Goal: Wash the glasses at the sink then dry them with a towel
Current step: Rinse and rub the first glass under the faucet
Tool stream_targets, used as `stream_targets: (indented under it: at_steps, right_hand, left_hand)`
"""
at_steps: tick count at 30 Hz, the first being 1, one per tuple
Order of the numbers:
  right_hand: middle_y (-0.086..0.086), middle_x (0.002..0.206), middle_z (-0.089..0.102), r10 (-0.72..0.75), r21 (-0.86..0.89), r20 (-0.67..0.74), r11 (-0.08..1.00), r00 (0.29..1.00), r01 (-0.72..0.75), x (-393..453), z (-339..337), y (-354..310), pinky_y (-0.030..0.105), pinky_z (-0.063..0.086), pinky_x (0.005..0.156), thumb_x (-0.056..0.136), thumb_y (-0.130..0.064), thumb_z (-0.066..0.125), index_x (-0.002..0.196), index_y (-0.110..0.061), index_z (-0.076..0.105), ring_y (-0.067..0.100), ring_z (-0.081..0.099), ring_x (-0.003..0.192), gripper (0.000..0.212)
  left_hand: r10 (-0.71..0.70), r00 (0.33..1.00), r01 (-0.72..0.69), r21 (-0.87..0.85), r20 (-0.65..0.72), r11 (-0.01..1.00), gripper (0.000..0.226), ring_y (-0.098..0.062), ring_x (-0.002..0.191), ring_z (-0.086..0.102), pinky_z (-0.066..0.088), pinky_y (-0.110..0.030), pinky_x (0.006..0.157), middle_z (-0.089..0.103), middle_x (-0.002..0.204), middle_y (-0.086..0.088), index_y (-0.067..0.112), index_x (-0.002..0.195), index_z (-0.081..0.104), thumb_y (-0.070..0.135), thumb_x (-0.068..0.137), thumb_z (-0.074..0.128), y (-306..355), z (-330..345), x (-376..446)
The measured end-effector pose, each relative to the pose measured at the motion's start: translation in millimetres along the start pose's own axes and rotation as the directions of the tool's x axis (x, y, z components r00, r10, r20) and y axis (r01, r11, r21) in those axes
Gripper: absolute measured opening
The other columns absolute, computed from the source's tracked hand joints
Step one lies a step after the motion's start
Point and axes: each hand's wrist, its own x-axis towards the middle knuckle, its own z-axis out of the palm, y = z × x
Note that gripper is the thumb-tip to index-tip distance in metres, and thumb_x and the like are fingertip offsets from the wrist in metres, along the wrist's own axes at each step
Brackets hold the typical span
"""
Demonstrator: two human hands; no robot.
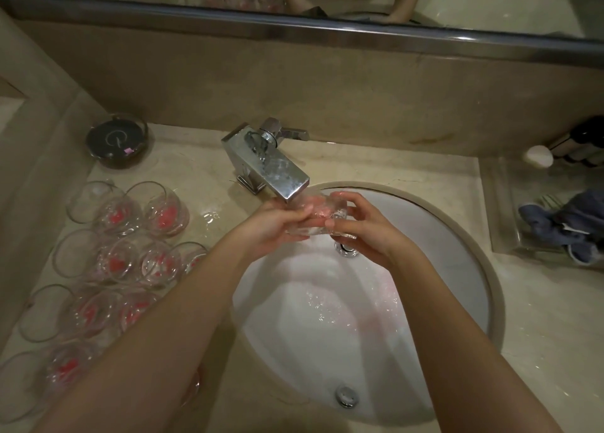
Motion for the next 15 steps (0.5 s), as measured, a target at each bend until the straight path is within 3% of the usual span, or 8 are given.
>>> stream_targets:
  at_steps: [2, 4, 6, 8, 12, 13, 15]
  right_hand:
    - [0.011, 0.108, 0.068, 0.097, 0.024, 0.020, 0.995, 0.995, -0.097, -3, 3, -5, 0.027, 0.058, 0.074, 0.092, -0.037, 0.061, 0.113, -0.016, 0.064, 0.020, 0.070, 0.087, 0.030]
    - [0.012, 0.090, 0.072, 0.186, -0.035, 0.001, 0.982, 0.983, -0.186, -3, 6, -8, 0.023, 0.057, 0.062, 0.094, -0.053, 0.049, 0.104, -0.012, 0.069, 0.022, 0.071, 0.073, 0.047]
    - [0.013, 0.091, 0.068, 0.169, -0.087, -0.012, 0.982, 0.986, -0.169, -1, 7, -6, 0.021, 0.054, 0.058, 0.095, -0.048, 0.052, 0.109, -0.008, 0.066, 0.018, 0.068, 0.067, 0.044]
    - [0.017, 0.103, 0.064, 0.117, -0.060, 0.003, 0.991, 0.993, -0.117, 1, 5, 0, 0.027, 0.056, 0.070, 0.092, -0.033, 0.063, 0.118, -0.012, 0.060, 0.021, 0.068, 0.078, 0.033]
    - [0.009, 0.119, 0.058, 0.020, 0.041, 0.016, 0.999, 1.000, -0.021, 3, 2, 11, 0.032, 0.054, 0.079, 0.083, -0.003, 0.070, 0.115, -0.022, 0.056, 0.023, 0.066, 0.091, 0.040]
    - [0.008, 0.119, 0.058, 0.021, 0.084, 0.009, 0.996, 1.000, -0.022, 3, 4, 10, 0.032, 0.055, 0.079, 0.085, -0.005, 0.069, 0.115, -0.021, 0.056, 0.022, 0.066, 0.093, 0.037]
    - [0.009, 0.111, 0.065, 0.092, 0.119, -0.002, 0.989, 0.996, -0.091, 2, 8, 5, 0.031, 0.058, 0.077, 0.091, -0.028, 0.064, 0.112, -0.018, 0.061, 0.022, 0.069, 0.092, 0.023]
  left_hand:
    - [0.004, 0.999, -0.005, 0.032, 0.035, 0.999, 0.022, -0.016, 0.090, 0.070, 0.050, -0.036, 0.090, 0.075, 0.093, -0.001, 0.022, 0.098, 0.069, 0.006, 0.094, 0.055, -1, 2, -3]
    - [-0.009, 0.998, 0.007, 0.047, 0.057, 0.999, 0.036, -0.019, 0.097, 0.068, 0.048, -0.036, 0.093, 0.074, 0.095, 0.003, 0.033, 0.085, 0.075, 0.005, 0.094, 0.055, -1, 4, -6]
    - [-0.024, 0.999, 0.022, 0.040, 0.046, 0.999, 0.037, -0.022, 0.102, 0.067, 0.046, -0.041, 0.096, 0.074, 0.100, 0.002, 0.036, 0.085, 0.077, 0.007, 0.093, 0.057, -2, 4, -7]
    - [-0.049, 0.998, 0.048, 0.022, 0.039, 0.999, 0.023, -0.023, 0.103, 0.068, 0.047, -0.045, 0.098, 0.073, 0.106, -0.007, 0.027, 0.094, 0.076, 0.011, 0.091, 0.060, -2, 2, -6]
    - [-0.050, 0.998, 0.051, -0.020, 0.038, 0.999, 0.034, -0.025, 0.101, 0.068, 0.048, -0.045, 0.096, 0.073, 0.103, -0.005, 0.033, 0.078, 0.075, 0.006, 0.092, 0.060, -1, -1, -2]
    - [-0.040, 0.998, 0.041, -0.018, 0.045, 0.999, 0.031, -0.024, 0.101, 0.068, 0.048, -0.043, 0.096, 0.074, 0.103, -0.003, 0.032, 0.082, 0.072, 0.005, 0.092, 0.059, -1, -1, -1]
    - [-0.032, 0.998, 0.031, 0.023, 0.062, 0.999, 0.025, -0.023, 0.104, 0.068, 0.050, -0.040, 0.096, 0.073, 0.107, -0.005, 0.028, 0.096, 0.067, 0.005, 0.092, 0.060, -3, -2, 0]
